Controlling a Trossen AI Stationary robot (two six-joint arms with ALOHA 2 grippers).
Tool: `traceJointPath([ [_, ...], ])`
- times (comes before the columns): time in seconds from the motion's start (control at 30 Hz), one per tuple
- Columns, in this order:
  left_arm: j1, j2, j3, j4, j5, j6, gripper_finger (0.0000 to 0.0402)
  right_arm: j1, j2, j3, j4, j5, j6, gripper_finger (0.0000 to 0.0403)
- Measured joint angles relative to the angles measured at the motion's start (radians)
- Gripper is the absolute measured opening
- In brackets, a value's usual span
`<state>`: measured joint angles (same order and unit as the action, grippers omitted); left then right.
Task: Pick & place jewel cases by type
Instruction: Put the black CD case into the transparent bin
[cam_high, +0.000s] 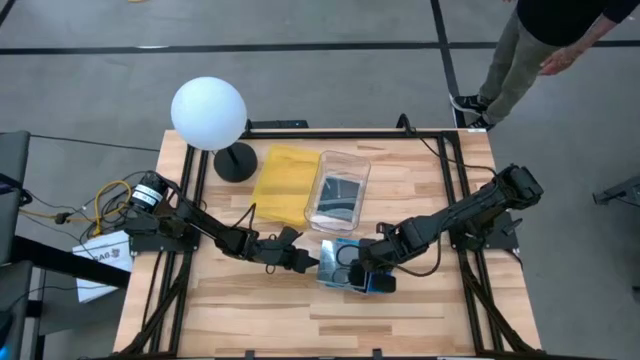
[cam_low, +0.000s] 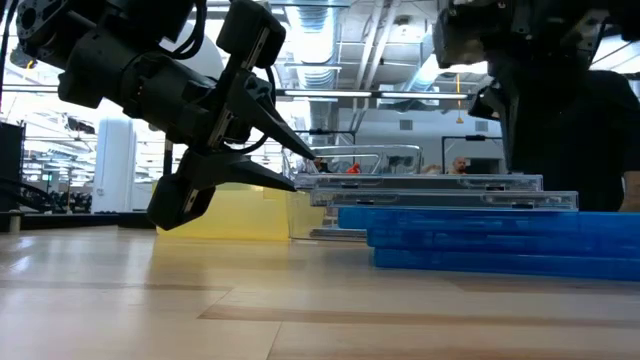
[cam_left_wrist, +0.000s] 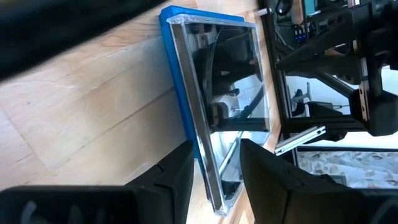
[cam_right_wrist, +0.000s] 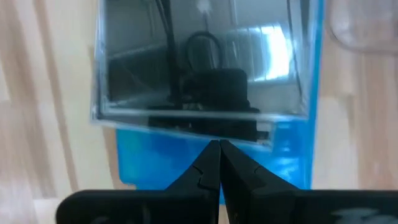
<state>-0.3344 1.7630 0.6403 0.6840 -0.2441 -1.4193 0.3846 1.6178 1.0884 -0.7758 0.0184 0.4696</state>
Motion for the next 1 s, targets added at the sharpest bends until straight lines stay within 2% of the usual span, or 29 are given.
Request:
traceJointPath([
  [0.2,0.003,0.0,0.0,0.017,0.001,0.005,0.0122,0.0,0.048,0.008,0.019,-0.021,-0.002,0.0],
  [0.8,0.009,0.0,0.0,0.011,0.003,0.009,0.0122,-0.007,0.054,0.008,0.098,-0.043,-0.012,0.0],
  [1.0,0.012,0.0,0.0,0.012,0.004,0.009,0.0122,-0.028,0.086,0.013,0.119,-0.096,-0.028,0.0],
])
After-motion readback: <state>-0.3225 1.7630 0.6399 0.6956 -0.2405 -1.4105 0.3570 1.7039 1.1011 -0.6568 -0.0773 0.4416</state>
